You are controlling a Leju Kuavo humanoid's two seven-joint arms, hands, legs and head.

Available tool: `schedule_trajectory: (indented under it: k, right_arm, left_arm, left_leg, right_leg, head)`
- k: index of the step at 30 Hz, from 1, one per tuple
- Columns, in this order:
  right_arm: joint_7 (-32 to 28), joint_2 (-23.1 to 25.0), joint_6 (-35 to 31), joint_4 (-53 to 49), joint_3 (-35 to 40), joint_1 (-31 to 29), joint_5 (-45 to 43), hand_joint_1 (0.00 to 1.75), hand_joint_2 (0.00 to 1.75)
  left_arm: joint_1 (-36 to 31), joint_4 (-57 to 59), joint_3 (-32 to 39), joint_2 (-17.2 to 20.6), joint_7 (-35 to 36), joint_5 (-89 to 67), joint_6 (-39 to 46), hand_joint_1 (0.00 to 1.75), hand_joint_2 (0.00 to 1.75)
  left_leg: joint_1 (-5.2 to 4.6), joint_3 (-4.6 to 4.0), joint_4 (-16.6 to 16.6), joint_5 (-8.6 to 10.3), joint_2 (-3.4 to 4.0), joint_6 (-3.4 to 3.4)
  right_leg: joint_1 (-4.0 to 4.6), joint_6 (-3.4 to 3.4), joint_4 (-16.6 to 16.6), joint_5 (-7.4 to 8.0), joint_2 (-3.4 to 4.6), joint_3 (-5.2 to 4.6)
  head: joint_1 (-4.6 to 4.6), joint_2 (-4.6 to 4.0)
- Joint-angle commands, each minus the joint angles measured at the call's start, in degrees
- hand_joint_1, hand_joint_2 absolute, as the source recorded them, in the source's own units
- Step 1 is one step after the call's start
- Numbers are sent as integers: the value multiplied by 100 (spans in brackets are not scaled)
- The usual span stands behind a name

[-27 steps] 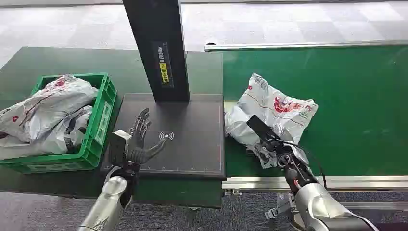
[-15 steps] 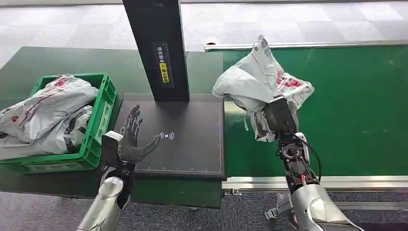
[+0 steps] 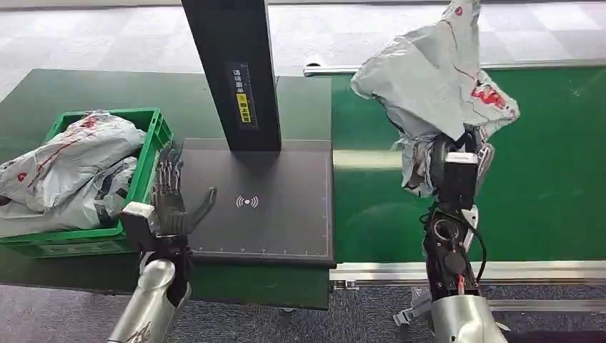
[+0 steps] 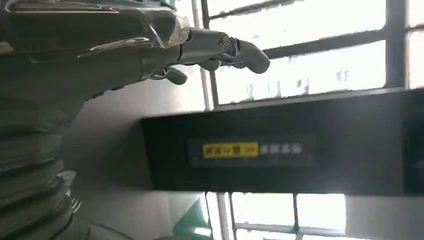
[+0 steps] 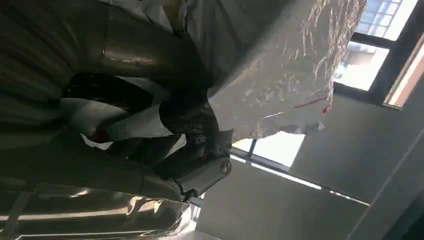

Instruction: Moved the parcel from conveyor to table for the left to box.

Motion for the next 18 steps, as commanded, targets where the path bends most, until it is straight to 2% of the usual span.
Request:
schedule_trajectory:
  k: [1,8,10,14,16,18]
  right_arm:
    - [-6,53,-43,-707,192,172,-83,175,175]
    - [-8,42,-46,-690,192,160,-91,175,175]
    - [-95,-45,132,-665,483,164,20,175,175]
    - [-199,-195,267,-851,1617,189,772,175,175]
    - [-199,-174,488,-653,2104,74,1036,175,175]
    - [-156,-152,613,-290,2725,-75,1659,175,175]
  left_arm:
    - [-177,51,48,32,-33,-25,88,0,175]
    - [-170,56,42,34,-33,-22,93,0,175]
    - [-186,-44,82,5,-206,-7,425,0,175]
    - [-220,-822,211,-118,-206,-13,1248,0,175]
    - [-232,-993,280,-188,-206,58,1483,0,175]
    - [-245,-1085,443,-295,-206,222,1630,0,175]
  left_leg:
    - [-8,9,-3,0,-9,9]
    - [-5,10,-4,0,-5,7]
    - [-7,14,-6,-2,-7,9]
    - [-3,0,3,-2,2,7]
    - [-3,0,7,-6,15,7]
    - [-4,6,3,-4,7,9]
  right_leg:
    - [-8,5,0,-3,-6,9]
    - [-5,4,-1,-4,-3,10]
    - [-8,5,-1,-7,-5,14]
    - [-3,4,3,-2,3,0]
    - [-3,4,7,-3,15,-5]
    - [-3,4,5,-3,9,1]
  head:
    - [-2,0]
    - [0,0]
    - [0,0]
    - [0,0]
    - [0,0]
    - [0,0]
